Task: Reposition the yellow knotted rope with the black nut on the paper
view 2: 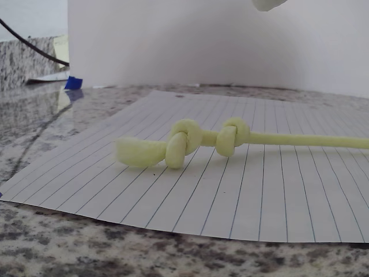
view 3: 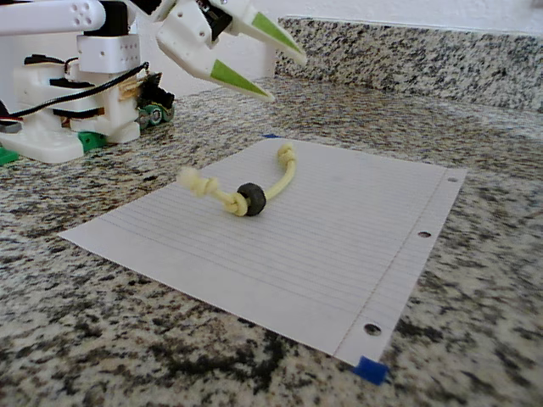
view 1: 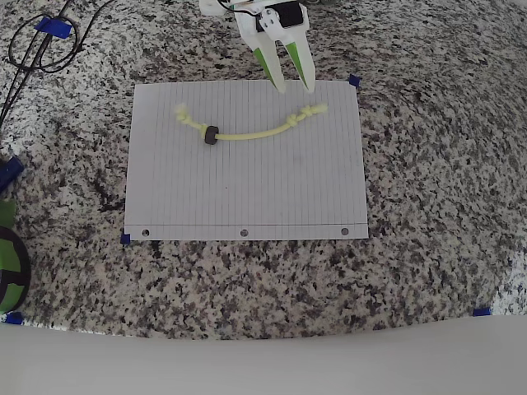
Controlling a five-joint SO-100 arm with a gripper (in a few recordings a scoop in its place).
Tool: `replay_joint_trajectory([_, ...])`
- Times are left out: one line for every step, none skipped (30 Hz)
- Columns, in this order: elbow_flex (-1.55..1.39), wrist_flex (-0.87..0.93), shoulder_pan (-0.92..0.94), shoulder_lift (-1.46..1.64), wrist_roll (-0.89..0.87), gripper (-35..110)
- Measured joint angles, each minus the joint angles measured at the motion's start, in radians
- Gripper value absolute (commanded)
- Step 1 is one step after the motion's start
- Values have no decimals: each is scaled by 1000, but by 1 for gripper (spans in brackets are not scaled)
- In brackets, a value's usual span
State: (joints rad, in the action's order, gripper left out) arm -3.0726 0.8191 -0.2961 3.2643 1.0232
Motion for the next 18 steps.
replay_joint_trajectory([0, -2, 0, -2, 3, 62])
replay_joint_trajectory([0, -8, 0, -5, 6, 60])
replay_joint_trajectory([0, -11, 2, -5, 6, 60])
replay_joint_trajectory([0, -11, 9, -2, 9, 60])
replay_joint_trajectory([0, -11, 26, 2, 11, 59])
replay_joint_trajectory([0, -11, 43, 3, 21, 56])
replay_joint_trajectory([0, -11, 64, 3, 44, 55])
replay_joint_trajectory([0, -18, 94, 2, 71, 53])
replay_joint_trajectory([0, -29, 127, 0, 106, 53])
replay_joint_trajectory([0, -44, 167, -6, 144, 53])
replay_joint_trajectory([2, -63, 206, -25, 181, 53])
replay_joint_trajectory([2, -77, 247, -52, 216, 53])
replay_joint_trajectory([2, -92, 296, -81, 252, 53])
replay_joint_trajectory([0, -101, 333, -100, 272, 53])
replay_joint_trajectory([2, -106, 373, -115, 285, 53])
replay_joint_trajectory([2, -107, 397, -149, 293, 52])
replay_joint_trajectory([3, -110, 414, -196, 298, 51])
replay_joint_trajectory([5, -109, 434, -230, 301, 50])
